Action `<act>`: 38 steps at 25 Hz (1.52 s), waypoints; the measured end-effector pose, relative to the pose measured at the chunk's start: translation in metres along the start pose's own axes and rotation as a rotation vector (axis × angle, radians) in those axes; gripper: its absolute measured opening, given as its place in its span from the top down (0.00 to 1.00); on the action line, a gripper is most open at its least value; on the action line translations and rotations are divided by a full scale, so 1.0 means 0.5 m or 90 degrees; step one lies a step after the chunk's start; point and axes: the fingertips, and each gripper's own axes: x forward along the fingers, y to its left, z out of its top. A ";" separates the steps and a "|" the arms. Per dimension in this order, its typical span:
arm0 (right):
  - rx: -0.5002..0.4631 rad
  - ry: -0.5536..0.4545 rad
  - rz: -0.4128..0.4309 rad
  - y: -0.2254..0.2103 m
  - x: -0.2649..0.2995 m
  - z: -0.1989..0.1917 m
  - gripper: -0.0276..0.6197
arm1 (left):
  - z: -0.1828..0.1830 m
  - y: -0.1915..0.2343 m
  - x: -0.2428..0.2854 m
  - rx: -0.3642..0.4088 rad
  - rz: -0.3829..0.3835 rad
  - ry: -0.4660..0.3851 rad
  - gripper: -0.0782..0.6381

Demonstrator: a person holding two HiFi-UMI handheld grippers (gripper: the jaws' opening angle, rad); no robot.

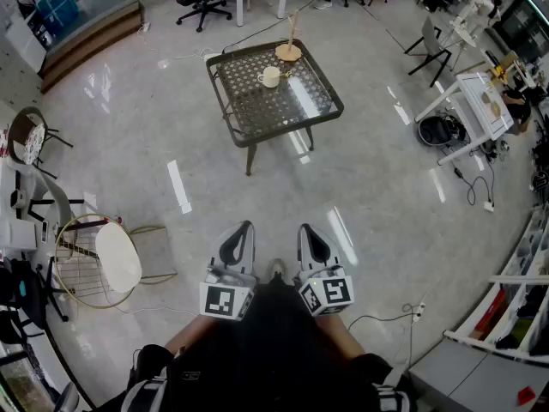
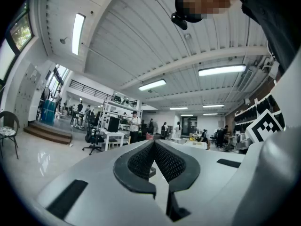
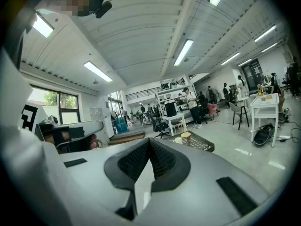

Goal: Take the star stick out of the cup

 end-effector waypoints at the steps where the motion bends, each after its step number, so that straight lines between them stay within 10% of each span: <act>1: 0.000 0.000 0.000 0.000 0.001 -0.001 0.94 | -0.005 0.002 -0.001 0.008 -0.001 0.005 0.87; 38: 0.010 0.024 0.098 -0.178 0.065 0.014 0.94 | -0.066 -0.082 0.137 0.015 0.094 0.038 0.87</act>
